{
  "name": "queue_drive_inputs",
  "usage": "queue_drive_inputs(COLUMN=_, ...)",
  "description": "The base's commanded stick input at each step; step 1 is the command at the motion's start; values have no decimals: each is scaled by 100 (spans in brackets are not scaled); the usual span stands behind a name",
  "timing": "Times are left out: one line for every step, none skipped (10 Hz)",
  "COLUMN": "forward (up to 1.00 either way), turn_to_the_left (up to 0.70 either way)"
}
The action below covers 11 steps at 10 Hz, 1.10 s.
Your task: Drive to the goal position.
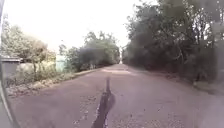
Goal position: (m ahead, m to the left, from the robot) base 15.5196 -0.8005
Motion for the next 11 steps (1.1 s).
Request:
queue_drive_inputs(forward=70, turn_to_the_left=0)
queue_drive_inputs(forward=70, turn_to_the_left=0)
queue_drive_inputs(forward=70, turn_to_the_left=0)
queue_drive_inputs(forward=70, turn_to_the_left=0)
queue_drive_inputs(forward=70, turn_to_the_left=0)
queue_drive_inputs(forward=70, turn_to_the_left=0)
queue_drive_inputs(forward=70, turn_to_the_left=0)
queue_drive_inputs(forward=70, turn_to_the_left=0)
queue_drive_inputs(forward=70, turn_to_the_left=0)
queue_drive_inputs(forward=70, turn_to_the_left=0)
queue_drive_inputs(forward=70, turn_to_the_left=0)
